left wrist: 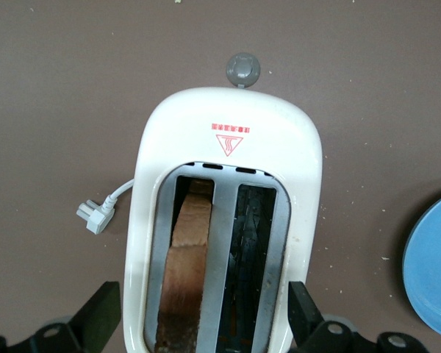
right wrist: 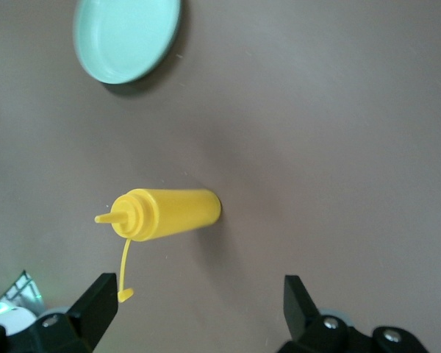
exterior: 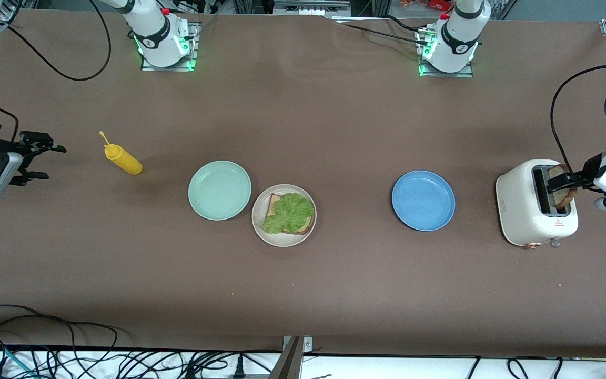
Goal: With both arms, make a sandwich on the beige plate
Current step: 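Withdraw the right gripper toward the yellow bottle and open it, then close the right gripper around the yellow squeeze bottle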
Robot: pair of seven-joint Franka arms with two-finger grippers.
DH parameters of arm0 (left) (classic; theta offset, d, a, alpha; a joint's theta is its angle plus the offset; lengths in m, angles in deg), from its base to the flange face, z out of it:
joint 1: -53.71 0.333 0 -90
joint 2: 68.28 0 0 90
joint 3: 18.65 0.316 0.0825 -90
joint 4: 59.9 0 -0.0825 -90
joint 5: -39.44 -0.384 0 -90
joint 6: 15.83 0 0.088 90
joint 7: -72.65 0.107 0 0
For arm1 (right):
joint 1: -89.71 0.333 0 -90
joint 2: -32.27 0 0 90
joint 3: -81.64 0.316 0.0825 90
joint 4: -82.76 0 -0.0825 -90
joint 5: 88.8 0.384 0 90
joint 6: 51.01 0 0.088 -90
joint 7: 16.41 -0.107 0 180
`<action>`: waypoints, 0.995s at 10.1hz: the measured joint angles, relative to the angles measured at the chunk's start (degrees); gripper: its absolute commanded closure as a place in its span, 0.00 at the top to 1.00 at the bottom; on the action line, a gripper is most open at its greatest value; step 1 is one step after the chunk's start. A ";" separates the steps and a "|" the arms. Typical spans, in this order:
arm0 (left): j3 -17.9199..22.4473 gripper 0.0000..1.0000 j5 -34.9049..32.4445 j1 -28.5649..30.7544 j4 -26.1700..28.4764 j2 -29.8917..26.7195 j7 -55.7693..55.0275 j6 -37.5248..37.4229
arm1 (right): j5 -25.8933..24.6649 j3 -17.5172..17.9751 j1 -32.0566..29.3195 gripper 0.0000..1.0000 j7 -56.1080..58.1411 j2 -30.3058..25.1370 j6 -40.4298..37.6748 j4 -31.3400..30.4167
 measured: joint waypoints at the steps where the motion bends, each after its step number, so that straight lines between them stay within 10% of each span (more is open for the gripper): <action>1: 0.00 1.00 0.00 0.00 0.02 0.14 0.00 -0.05 | 5.47 0.01 -1.50 1.00 10.33 0.38 0.36 -3.43; 10: 0.08 1.00 0.00 0.11 0.11 0.89 0.00 -0.17 | 26.99 0.74 -6.85 1.00 50.98 13.93 -4.59 -9.30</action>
